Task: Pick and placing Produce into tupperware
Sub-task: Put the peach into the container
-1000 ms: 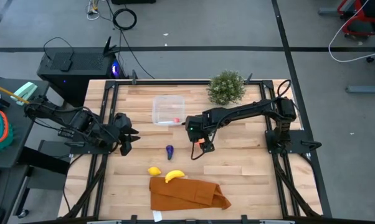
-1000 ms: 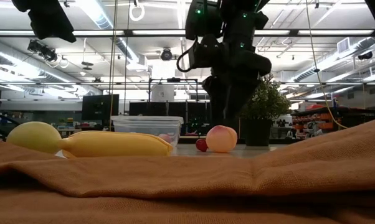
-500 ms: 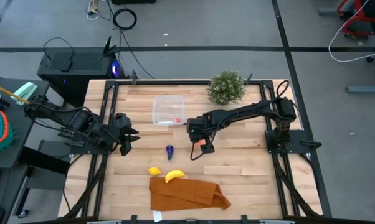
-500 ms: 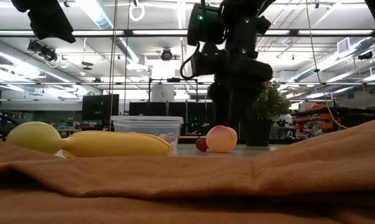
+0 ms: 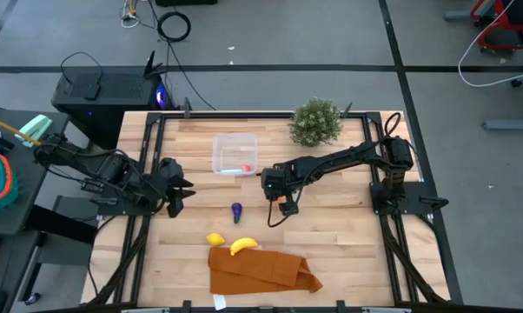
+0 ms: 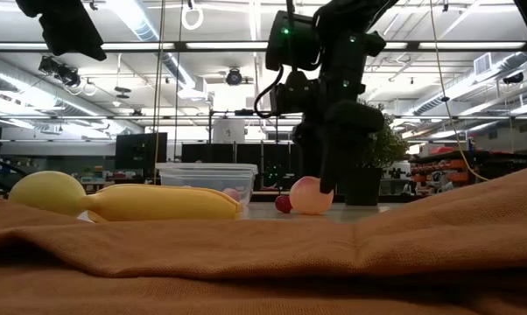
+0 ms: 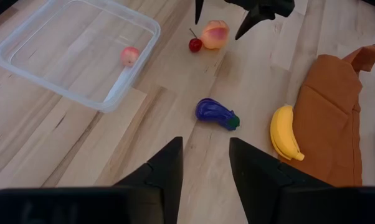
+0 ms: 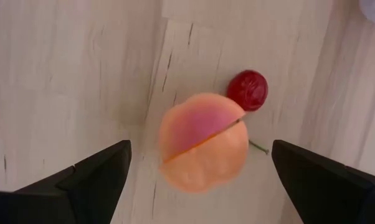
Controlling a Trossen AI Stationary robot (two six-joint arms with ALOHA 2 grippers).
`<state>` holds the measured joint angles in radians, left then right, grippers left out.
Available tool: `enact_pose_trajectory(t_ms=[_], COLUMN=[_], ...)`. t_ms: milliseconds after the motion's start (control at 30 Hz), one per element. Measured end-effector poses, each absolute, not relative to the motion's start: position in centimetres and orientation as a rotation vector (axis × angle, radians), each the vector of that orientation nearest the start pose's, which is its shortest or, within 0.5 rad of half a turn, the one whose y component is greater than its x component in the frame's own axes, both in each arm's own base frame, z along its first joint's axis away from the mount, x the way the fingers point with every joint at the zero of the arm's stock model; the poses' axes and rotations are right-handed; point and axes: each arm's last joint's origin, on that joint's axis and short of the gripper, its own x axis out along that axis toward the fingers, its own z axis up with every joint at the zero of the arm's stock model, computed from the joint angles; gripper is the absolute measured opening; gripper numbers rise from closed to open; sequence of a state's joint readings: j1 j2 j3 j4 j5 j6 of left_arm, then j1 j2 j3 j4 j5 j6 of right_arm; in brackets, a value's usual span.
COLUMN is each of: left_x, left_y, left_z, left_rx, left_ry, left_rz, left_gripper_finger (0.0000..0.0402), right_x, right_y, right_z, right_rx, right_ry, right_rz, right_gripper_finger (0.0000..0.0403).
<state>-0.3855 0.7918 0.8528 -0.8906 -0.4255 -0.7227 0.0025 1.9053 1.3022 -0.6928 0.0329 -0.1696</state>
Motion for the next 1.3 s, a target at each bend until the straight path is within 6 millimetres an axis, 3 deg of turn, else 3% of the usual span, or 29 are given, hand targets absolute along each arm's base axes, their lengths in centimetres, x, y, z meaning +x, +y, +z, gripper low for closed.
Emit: enact_pose_trajectory(t_ms=[133, 467, 1000, 1300], left_x=[13.3, 13.3, 13.3, 13.3], left_y=[-4.1, -4.1, -4.1, -4.1], left_z=[29.7, 29.7, 29.6, 29.6], left_rx=[-0.361, -0.368, -0.379, -0.381], left_ry=[0.700, 0.700, 0.703, 0.703], left_rz=[0.305, 0.307, 0.311, 0.312], left_gripper_finger=[0.0136, 0.0139, 0.0138, 0.0137], right_x=[36.9, 37.4, 37.5, 37.5], right_y=[-0.1, -0.1, -0.2, 0.0], right_z=[17.0, 14.7, 15.4, 15.4], right_rx=[-0.174, -0.108, -0.135, -0.140], right_ry=[1.295, 1.349, 1.330, 1.327], right_rz=[0.092, 0.067, 0.080, 0.122], right_gripper_finger=[0.0394, 0.0394, 0.0351, 0.0349])
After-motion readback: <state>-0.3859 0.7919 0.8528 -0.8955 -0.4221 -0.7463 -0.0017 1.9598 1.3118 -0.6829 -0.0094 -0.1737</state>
